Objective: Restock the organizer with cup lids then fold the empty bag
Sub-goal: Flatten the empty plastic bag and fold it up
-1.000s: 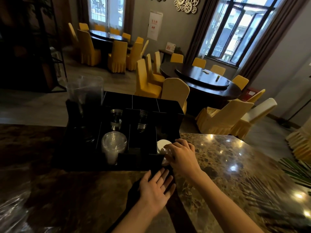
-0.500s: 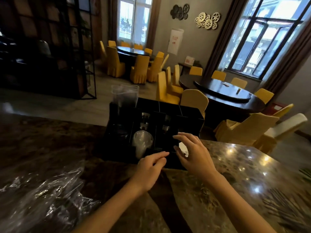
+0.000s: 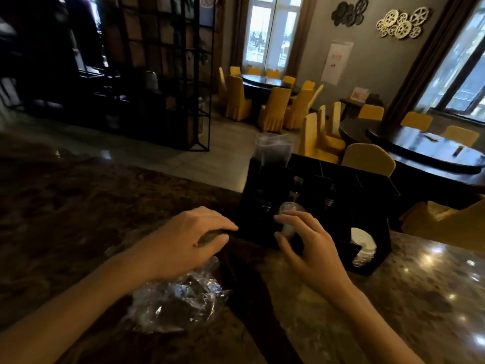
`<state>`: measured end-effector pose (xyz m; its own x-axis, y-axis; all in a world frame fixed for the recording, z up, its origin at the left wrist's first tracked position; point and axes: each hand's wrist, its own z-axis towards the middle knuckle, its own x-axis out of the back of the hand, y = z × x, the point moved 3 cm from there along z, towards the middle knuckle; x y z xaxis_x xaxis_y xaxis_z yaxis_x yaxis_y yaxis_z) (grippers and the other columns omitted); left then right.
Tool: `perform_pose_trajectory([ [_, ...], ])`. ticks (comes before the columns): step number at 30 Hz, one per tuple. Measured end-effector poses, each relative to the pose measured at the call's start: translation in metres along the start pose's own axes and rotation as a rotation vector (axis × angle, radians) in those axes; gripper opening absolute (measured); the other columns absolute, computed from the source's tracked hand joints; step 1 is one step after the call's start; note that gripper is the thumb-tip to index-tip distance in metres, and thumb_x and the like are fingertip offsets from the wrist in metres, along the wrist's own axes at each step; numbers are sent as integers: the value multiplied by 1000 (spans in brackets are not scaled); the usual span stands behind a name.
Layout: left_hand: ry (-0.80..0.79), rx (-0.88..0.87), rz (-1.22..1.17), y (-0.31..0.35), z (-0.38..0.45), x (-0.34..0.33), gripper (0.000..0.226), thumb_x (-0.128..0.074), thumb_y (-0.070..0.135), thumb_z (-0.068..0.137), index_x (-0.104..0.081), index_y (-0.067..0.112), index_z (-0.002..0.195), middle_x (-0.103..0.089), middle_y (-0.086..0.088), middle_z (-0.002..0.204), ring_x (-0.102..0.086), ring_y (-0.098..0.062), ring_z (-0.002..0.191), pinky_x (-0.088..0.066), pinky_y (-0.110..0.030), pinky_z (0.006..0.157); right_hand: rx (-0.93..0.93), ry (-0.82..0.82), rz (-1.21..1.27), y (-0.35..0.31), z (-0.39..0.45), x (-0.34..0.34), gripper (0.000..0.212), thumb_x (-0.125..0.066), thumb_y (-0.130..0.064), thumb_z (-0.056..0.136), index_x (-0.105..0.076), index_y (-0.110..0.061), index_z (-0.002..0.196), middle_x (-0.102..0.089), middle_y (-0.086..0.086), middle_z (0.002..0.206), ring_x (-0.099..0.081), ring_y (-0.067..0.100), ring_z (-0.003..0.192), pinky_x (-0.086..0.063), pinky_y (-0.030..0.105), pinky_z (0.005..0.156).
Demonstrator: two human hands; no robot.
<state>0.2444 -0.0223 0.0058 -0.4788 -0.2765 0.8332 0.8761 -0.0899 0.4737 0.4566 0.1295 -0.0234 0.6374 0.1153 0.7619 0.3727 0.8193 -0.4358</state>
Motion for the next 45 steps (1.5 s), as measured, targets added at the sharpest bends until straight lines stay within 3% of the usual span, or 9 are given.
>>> perform_pose_trajectory([
  [9,-252,-10,236,-72,-75,56,48,-56,65,83,-57,49,129,-47,35,128,-24,28,127,-26,-1,97,-39,-32,213,-70,-23,-66,20,-65,-31,98,-71,-26,117,-60,-19,112,-67,4,91,-55,18,70],
  [15,-395,-185,365,-95,-97,40,60,-66,54,86,-49,39,141,-56,25,137,-9,7,147,-9,-17,115,-154,-47,359,-103,-54,-110,11,-71,-23,96,-74,-31,102,-69,-16,91,-69,6,78,-49,9,62],
  [20,-352,-183,411,-120,-104,34,63,-68,47,87,-46,37,144,-55,18,142,-21,-2,147,-7,-21,115,-295,-48,421,-122,-83,-140,17,-71,-15,96,-75,-31,100,-73,-11,87,-71,12,76,-55,19,60],
  [25,-343,-205,386,-144,-108,27,32,-62,43,93,-64,37,125,-64,19,128,-33,1,142,2,-26,118,-372,133,440,-141,-105,-147,20,-71,-12,94,-76,-31,101,-73,-6,87,-72,17,75,-61,42,61],
  [29,-215,-148,287,-153,-109,32,19,-63,46,92,-71,40,108,-70,20,110,-57,4,111,-25,-29,120,-386,216,448,-162,-126,-154,11,-65,-35,97,-74,-38,101,-73,-4,87,-73,19,70,-60,40,49],
  [32,-90,-13,138,-155,-114,38,15,-71,44,87,-73,42,102,-69,16,97,-62,0,92,-50,-31,94,-498,118,467,-173,-140,-176,15,-64,-47,93,-76,-37,94,-76,-5,75,-73,13,63,-59,30,52],
  [36,-18,66,6,-151,-125,36,16,-75,42,83,-76,40,99,-67,16,91,-62,1,84,-55,-29,79,-737,15,504,-179,-145,-207,18,-72,-56,85,-77,-40,90,-77,-7,75,-74,10,67,-61,32,58],
  [40,71,79,-104,-144,-137,33,11,-80,34,80,-78,36,91,-59,35,77,-64,9,83,-44,-4,70,-842,-44,492,-183,-143,-222,24,-73,-59,84,-78,-36,92,-78,-16,83,-74,5,77,-64,37,66],
  [45,125,124,-225,-147,-150,24,13,-82,28,79,-78,31,91,-70,27,82,-68,8,80,-54,-11,71,-866,-8,529,-193,-143,-225,13,-74,-52,87,-78,-40,87,-77,-9,73,-74,10,66,-64,39,60],
])
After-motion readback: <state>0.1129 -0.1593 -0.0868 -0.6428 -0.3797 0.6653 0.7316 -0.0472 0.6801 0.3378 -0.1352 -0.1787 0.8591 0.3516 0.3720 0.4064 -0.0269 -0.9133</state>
